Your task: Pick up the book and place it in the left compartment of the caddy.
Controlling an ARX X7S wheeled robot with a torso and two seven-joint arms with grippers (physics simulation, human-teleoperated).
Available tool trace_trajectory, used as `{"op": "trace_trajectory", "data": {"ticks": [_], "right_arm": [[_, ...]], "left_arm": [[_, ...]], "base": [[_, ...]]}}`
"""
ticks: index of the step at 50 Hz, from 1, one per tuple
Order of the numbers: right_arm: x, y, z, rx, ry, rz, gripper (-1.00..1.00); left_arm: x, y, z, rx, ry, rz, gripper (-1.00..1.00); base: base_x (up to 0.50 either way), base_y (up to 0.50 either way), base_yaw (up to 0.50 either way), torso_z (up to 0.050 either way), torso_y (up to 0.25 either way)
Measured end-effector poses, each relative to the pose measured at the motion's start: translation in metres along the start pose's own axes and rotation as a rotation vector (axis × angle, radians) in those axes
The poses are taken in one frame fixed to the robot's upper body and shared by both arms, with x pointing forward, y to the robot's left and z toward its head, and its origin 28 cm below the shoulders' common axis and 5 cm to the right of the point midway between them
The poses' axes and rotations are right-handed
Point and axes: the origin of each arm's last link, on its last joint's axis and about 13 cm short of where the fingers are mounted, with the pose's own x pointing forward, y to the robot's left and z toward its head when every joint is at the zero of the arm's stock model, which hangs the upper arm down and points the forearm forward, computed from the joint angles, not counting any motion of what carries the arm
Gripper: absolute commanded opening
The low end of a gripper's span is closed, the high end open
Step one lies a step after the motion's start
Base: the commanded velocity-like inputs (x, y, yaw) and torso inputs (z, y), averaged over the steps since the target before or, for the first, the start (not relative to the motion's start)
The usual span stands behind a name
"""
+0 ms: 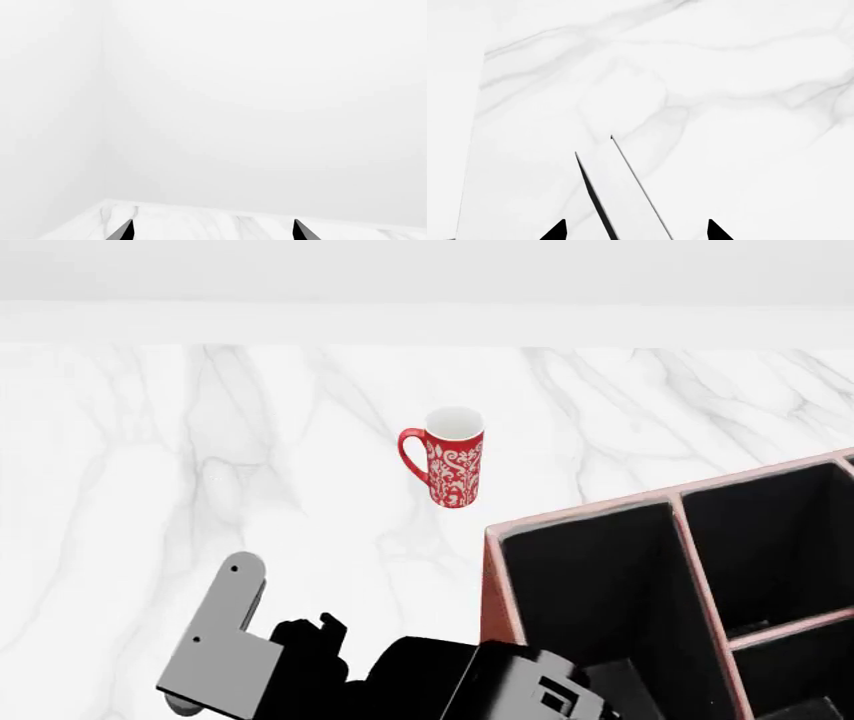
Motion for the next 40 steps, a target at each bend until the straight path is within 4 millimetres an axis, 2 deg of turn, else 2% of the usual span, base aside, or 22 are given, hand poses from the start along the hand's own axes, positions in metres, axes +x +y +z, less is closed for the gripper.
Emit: {"op": "trace_trajectory", "data": {"ticks": [40], "right_arm": [[0.031, -0.005, -0.027, 0.016, 0.016, 0.017, 1.0]], "left_arm": [[-0.002, 0.0, 0.001, 0.006, -0.012, -0.001, 1.0]], "base": [[0.0, 0.0, 0.0, 0.0, 0.0]]}}
